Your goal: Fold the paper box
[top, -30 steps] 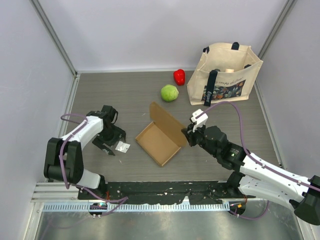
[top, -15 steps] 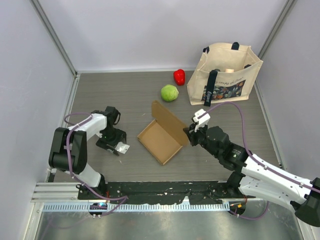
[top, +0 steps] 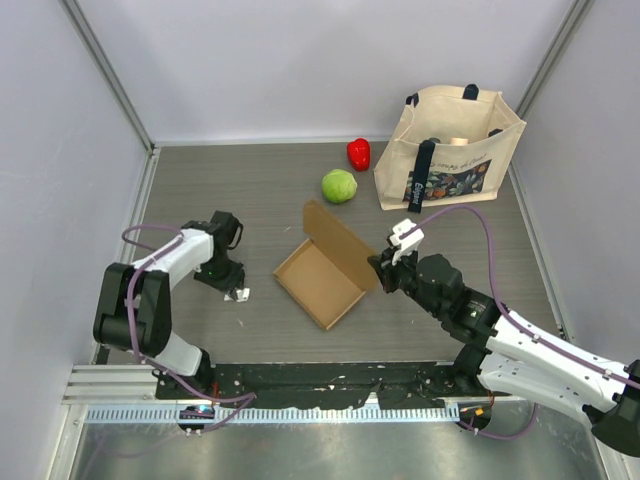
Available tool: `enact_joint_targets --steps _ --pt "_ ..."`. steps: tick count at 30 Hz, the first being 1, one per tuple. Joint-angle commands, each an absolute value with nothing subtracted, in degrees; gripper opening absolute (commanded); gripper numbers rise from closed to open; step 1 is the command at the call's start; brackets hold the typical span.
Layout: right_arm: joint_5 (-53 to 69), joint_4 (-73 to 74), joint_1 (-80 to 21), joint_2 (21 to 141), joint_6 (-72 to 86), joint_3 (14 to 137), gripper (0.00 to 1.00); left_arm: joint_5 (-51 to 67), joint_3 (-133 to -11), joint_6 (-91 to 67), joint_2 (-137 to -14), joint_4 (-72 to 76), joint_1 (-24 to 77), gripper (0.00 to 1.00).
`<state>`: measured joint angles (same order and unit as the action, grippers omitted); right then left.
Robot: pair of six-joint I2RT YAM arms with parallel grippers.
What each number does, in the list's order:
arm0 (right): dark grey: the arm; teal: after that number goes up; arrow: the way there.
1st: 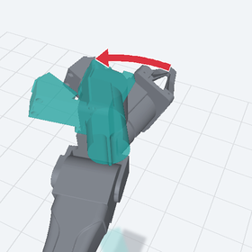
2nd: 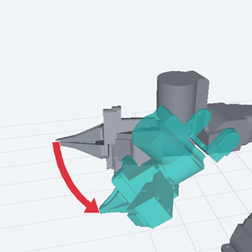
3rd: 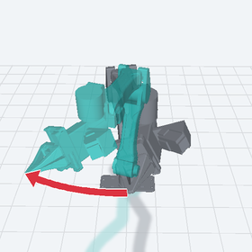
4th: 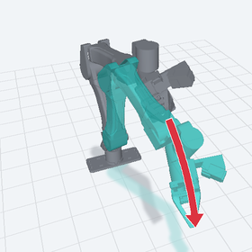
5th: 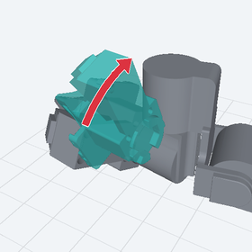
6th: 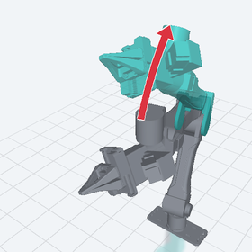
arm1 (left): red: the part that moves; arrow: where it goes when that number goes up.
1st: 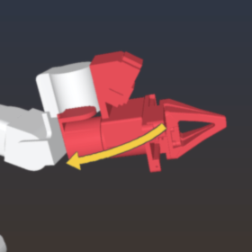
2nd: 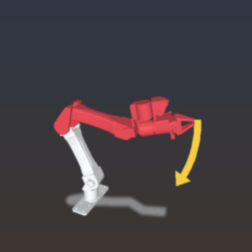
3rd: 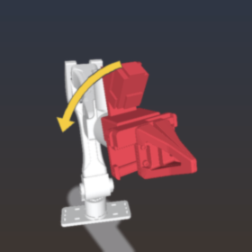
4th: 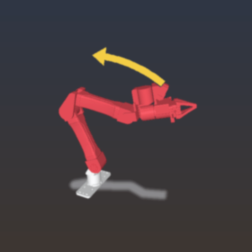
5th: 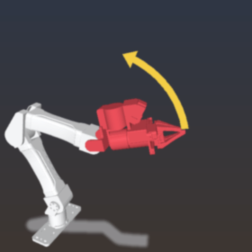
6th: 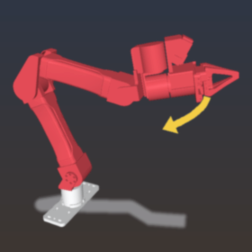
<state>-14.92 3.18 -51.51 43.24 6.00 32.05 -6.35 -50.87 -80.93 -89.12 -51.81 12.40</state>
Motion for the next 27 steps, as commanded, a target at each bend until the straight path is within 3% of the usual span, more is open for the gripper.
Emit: enact_joint_targets --steps 1,7,13,19,20,21,24,27 --pt "-14.24 0.35 -51.42 43.33 6.24 32.17 0.01 -13.01 -50.71 -78.42 -81.32 -53.88 12.65 0.27" --pt "-13.27 -2.11 -51.33 45.96 5.98 32.52 0.01 -8.80 -51.32 -66.83 -72.08 -46.33 16.08 0.17" --pt "-10.99 -4.48 -51.33 50.26 6.33 33.22 0.01 -4.05 -55.45 -61.08 -68.55 -39.82 24.86 0.19" --pt "-10.12 -9.31 -50.37 54.31 5.45 33.49 0.01 4.81 -56.17 -56.96 -73.11 -29.81 31.99 0.23" --pt "-8.80 -9.84 -49.67 55.62 5.10 33.75 0.01 8.75 -54.77 -56.43 -73.47 -27.53 31.99 0.28" --pt "-7.14 -9.93 -48.53 56.16 4.75 34.19 0.01 10.44 -53.97 -55.47 -73.74 -22.03 31.99 0.48" --pt "-2.03 -9.49 -45.37 58.62 3.87 35.94 0.01 10.99 -53.79 -54.23 -74.27 -18.99 31.73 0.70" --pt "3.85 -8.79 -42.11 60.55 4.13 37.96 0.01 9.59 -55.45 -48.89 -73.92 -19.77 31.38 0.77"
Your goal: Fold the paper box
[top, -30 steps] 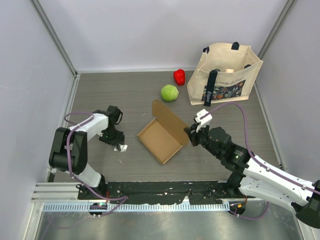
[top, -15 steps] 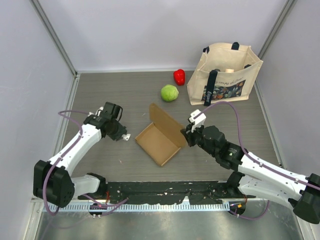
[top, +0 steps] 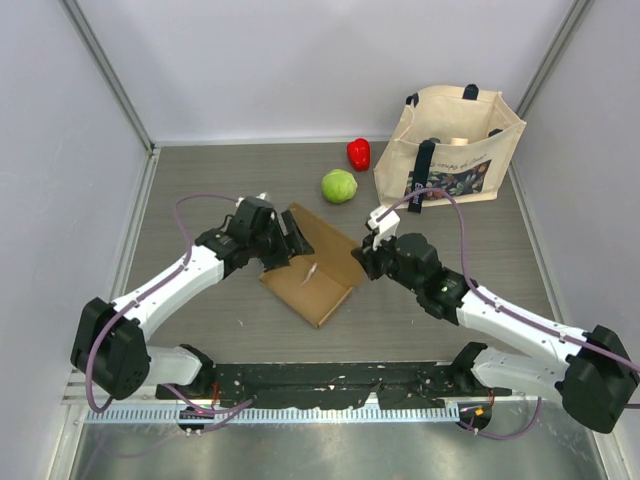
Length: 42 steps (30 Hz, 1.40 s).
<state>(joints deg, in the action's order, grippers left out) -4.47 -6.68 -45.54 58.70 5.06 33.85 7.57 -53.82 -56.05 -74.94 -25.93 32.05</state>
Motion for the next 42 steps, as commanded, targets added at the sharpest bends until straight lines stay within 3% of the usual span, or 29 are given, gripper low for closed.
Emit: enact_joint_targets --steps 1,8,12,20,27,29,33,42 --pt "6.39 -8.35 -39.23 61.25 4.74 38.66 0.01 7.67 -55.81 -46.00 -73.22 -20.82 31.38 0.78" --pt "15.64 -4.40 -35.60 65.39 5.37 42.62 0.01 0.18 -51.69 -37.10 -62.33 -20.04 24.63 0.77" --pt "18.52 -0.98 -34.46 66.53 1.86 45.16 0.01 -2.29 -53.52 -39.19 -63.09 -22.49 18.29 0.78" --pt "18.72 6.77 -33.05 72.24 -6.15 52.02 0.01 26.41 -58.44 -42.98 -74.87 -19.25 9.51 0.83" --pt "22.33 6.68 -32.70 75.06 -8.52 54.32 0.01 29.46 -57.31 -50.61 -81.92 -14.68 2.03 0.62" --pt "20.83 6.07 -32.70 75.32 -8.70 53.62 0.01 28.48 -57.13 -53.26 -80.78 -12.84 1.15 0.61" --pt "18.29 3.52 -32.70 74.62 -7.65 52.56 0.08 23.21 -60.46 -54.93 -81.38 -14.15 0.88 0.63" --pt "13.18 0.35 -32.70 73.92 -3.87 49.92 0.25 30.59 -72.16 -60.38 -98.26 -15.84 1.31 0.63"
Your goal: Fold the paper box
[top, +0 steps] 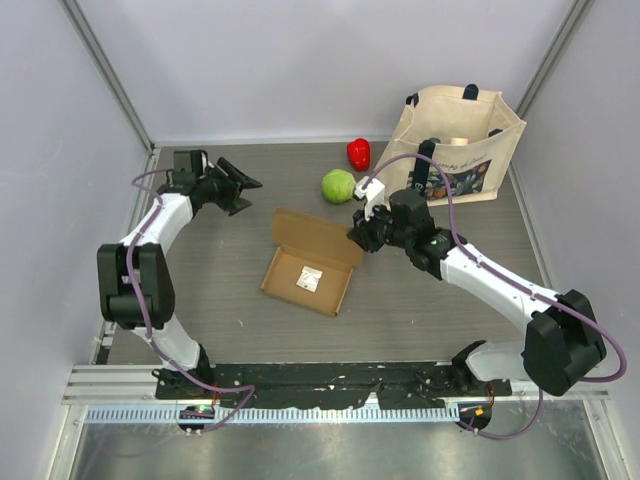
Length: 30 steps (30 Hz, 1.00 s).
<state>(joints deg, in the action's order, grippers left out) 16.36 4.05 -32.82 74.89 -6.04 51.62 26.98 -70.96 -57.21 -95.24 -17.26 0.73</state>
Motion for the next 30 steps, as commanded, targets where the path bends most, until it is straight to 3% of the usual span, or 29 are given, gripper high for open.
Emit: enact_joint_targets --steps 1,6,12,21,25,30 --pt "13.27 0.35 -32.78 73.65 -3.52 49.57 0.27 30.41 -72.25 -60.38 -98.70 -15.21 1.67 0.63" --pt "10.65 -2.28 -32.78 72.69 -0.88 48.52 0.44 31.82 -73.83 -59.07 -101.69 -15.29 5.17 0.63" --pt "6.95 -3.42 -32.78 69.61 1.58 45.01 0.56 31.20 -71.63 -56.96 -100.90 -15.12 6.94 0.63" --pt "5.10 -8.87 -32.78 69.96 4.57 40.08 0.57 31.29 -66.54 -56.43 -97.74 -13.80 7.03 0.64" --pt "6.15 -11.24 -32.78 71.28 5.54 39.11 0.49 31.90 -65.39 -56.16 -96.68 -13.45 6.94 0.64" --pt "7.21 -12.48 -32.87 72.51 7.03 38.85 0.26 26.38 -63.99 -52.13 -92.21 -17.30 6.77 0.64"
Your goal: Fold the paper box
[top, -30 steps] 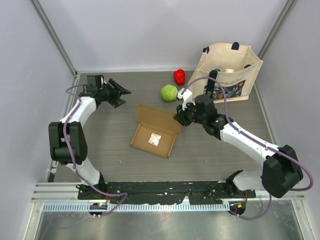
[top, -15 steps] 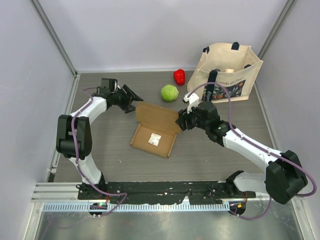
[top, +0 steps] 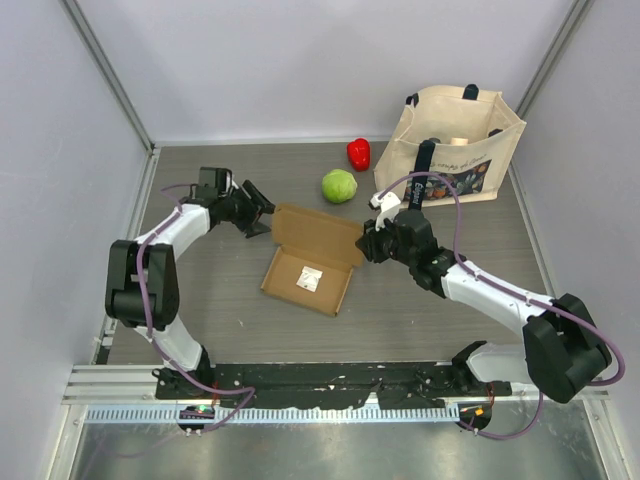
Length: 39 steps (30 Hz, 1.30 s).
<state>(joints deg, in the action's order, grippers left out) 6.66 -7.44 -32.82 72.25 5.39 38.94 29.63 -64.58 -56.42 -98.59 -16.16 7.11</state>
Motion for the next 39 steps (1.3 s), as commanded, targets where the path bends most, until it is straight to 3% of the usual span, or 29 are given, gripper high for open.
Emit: enact_joint_targets --steps 1,5,8,12,16,20,25,29,34,39 --pt "7.29 -12.65 -32.87 72.34 6.86 38.76 0.22 23.23 -63.64 -51.34 -91.24 -19.14 6.68 0.66" --pt "6.59 -12.22 -32.87 71.81 5.10 38.85 0.01 17.59 -60.30 -49.14 -84.92 -20.74 4.32 0.78" --pt "6.94 -10.21 -32.87 72.33 2.47 40.51 0.01 13.38 -59.15 -46.33 -80.17 -22.75 4.22 0.89" --pt "5.97 -3.63 -32.35 77.24 -6.48 48.56 0.01 10.04 -60.38 -36.51 -78.40 -26.01 7.55 0.90" --pt "8.34 6.76 -31.73 80.77 -14.67 55.28 0.01 0.71 -59.25 -27.53 -77.26 -24.64 17.90 0.91" --pt "14.31 5.02 -28.31 80.86 -16.35 54.41 0.01 6.15 -54.15 -21.90 -73.58 -17.23 18.37 0.89" --pt "21.09 4.14 -24.88 81.91 -17.76 53.26 0.01 10.79 -60.98 -13.82 -77.07 -25.45 18.46 0.87" --pt "23.03 0.36 -24.61 81.12 -15.91 52.03 0.01 11.86 -67.06 -7.66 -82.70 -30.67 18.46 0.76" --pt "22.15 0.35 -24.61 80.86 -15.21 51.59 0.01 19.59 -65.83 -7.91 -84.02 -26.20 18.54 0.72" --pt "21.80 -1.58 -24.61 80.77 -14.85 51.07 0.01 19.16 -66.53 -8.00 -84.90 -26.54 18.54 0.61"
